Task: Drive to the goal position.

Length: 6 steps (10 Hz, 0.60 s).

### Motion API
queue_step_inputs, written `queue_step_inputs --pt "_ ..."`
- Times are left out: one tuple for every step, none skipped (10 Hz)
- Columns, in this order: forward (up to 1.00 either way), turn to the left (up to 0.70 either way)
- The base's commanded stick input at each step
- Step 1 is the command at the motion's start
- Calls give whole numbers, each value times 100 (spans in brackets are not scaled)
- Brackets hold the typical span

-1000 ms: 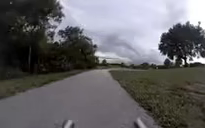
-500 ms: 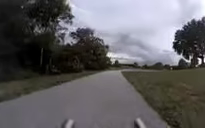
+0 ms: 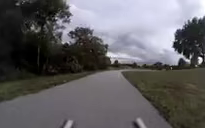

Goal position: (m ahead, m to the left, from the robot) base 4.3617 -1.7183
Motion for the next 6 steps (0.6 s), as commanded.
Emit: queue_step_inputs --pt "85 0" --pt "85 -6" --pt "85 -34" --pt "85 -34" --pt "85 -34" --pt "85 -34"
